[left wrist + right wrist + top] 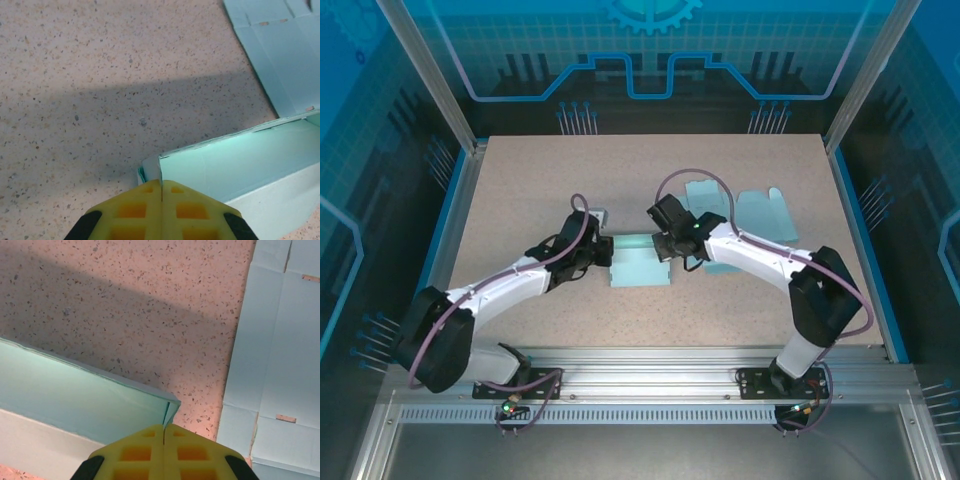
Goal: Fold the paper box
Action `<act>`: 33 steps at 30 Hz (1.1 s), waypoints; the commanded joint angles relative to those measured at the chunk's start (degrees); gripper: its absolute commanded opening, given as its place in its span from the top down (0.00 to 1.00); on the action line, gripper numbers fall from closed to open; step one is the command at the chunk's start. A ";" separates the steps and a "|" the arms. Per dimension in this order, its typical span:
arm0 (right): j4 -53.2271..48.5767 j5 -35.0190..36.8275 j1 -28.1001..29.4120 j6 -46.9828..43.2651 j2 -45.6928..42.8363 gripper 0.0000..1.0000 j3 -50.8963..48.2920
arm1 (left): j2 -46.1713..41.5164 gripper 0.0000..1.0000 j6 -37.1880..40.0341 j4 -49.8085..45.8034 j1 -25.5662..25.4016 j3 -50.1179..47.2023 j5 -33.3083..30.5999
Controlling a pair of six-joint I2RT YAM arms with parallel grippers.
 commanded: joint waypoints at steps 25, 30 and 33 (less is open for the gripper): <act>52.51 17.16 8.76 -14.46 -5.46 1.00 -24.16 | 8.21 1.00 18.89 61.77 -5.68 -16.97 -1.62; 55.25 21.20 11.36 -16.40 -5.23 1.00 -25.96 | 8.81 1.00 19.86 62.96 -6.74 -19.79 -2.44; 56.37 23.09 12.63 -16.41 -5.27 1.00 -27.31 | 8.32 0.97 19.52 62.84 -7.55 -21.87 -3.47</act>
